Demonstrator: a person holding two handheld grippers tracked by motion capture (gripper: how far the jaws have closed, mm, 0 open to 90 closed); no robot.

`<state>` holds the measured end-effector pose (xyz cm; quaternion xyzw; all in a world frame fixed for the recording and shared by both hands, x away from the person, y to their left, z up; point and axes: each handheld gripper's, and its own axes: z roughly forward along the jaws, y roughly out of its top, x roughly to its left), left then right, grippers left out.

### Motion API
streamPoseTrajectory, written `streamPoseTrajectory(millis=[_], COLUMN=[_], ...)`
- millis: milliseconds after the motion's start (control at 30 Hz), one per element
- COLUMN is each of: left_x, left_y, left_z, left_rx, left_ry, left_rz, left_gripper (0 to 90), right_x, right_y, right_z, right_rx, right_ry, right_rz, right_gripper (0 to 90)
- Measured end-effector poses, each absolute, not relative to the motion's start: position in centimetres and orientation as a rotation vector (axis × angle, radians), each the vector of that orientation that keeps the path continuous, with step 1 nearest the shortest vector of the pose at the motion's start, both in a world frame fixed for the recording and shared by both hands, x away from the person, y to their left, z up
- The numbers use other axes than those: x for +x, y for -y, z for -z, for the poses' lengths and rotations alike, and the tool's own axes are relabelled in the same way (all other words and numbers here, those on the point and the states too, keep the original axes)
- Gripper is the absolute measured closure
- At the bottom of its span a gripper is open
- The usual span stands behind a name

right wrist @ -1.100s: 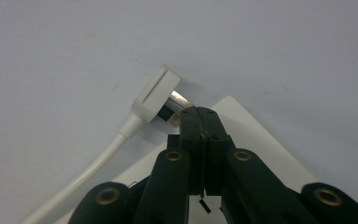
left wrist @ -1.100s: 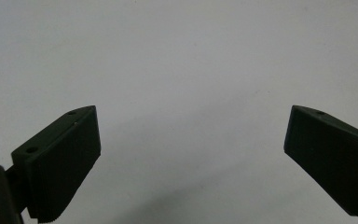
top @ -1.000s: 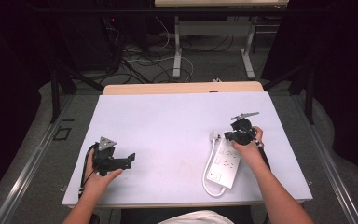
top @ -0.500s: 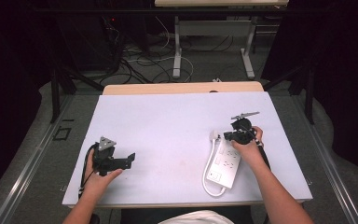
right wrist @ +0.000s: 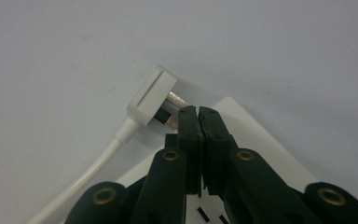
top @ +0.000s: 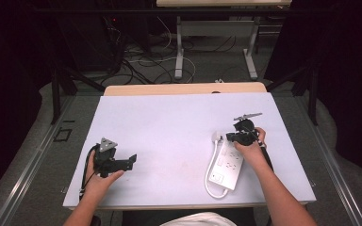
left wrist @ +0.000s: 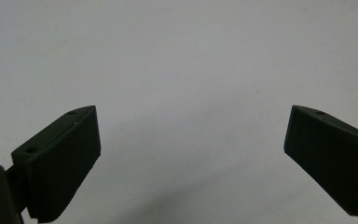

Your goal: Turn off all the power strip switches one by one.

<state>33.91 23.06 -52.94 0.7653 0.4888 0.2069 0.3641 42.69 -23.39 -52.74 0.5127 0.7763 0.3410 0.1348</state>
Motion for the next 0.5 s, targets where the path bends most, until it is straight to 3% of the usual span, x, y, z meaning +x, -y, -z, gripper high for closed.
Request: streamPoseTrajectory(millis=[500], left_x=[33.90], left_y=[-23.08], left_z=[52.94], left_rx=[1.973], left_ry=[-1.251], left_rz=[-0.541], left_gripper=[3.4], right_x=[42.62], right_y=[23.32], right_z=[52.78], right_rx=[1.482], right_ry=[-2.244], right_rz=[-0.987], right_gripper=[88.5])
